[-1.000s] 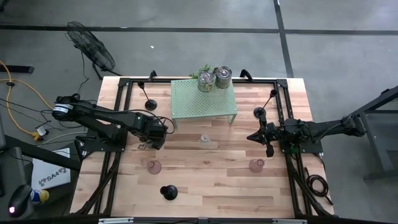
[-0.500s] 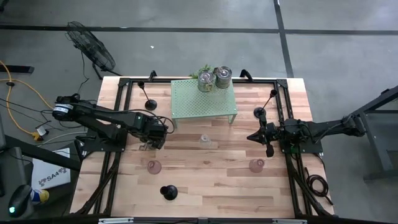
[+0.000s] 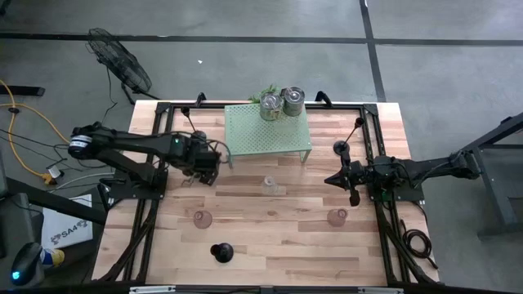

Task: Pick & Place candle stick holders
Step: Put the silver scented candle on the shelf aligned with the silver scented candles

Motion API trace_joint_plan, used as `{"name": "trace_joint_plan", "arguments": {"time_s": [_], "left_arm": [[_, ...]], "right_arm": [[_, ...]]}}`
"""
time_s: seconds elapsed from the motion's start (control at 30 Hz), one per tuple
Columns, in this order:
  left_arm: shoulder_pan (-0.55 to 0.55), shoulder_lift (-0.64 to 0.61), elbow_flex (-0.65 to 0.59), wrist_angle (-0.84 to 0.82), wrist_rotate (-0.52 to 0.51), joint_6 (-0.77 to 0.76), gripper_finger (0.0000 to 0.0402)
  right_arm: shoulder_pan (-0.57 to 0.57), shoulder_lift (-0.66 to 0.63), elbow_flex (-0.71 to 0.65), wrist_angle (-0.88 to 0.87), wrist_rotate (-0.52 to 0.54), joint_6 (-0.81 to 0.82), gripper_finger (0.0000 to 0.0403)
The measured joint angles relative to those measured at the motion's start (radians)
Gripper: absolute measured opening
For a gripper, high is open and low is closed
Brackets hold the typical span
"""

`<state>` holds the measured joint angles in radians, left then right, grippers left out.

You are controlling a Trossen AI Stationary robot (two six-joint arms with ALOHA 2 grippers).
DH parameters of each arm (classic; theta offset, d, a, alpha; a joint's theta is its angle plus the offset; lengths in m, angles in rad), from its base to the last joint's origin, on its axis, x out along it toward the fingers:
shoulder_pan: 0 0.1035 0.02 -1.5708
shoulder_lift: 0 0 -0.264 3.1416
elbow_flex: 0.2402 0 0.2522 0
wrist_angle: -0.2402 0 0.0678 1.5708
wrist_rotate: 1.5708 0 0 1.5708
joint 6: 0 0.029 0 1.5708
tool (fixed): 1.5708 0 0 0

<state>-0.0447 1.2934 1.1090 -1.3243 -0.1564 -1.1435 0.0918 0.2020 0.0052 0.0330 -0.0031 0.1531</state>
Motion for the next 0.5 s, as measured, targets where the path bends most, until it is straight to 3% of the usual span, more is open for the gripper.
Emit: {"name": "trace_joint_plan", "arguments": {"time_s": [0.5], "left_arm": [[0.229, 0.001, 0.250, -0.097, -0.045, 0.298, 0.0347]], "right_arm": [[0.000, 0.000, 0.000, 0.000, 0.000, 0.000, 0.0004]]}}
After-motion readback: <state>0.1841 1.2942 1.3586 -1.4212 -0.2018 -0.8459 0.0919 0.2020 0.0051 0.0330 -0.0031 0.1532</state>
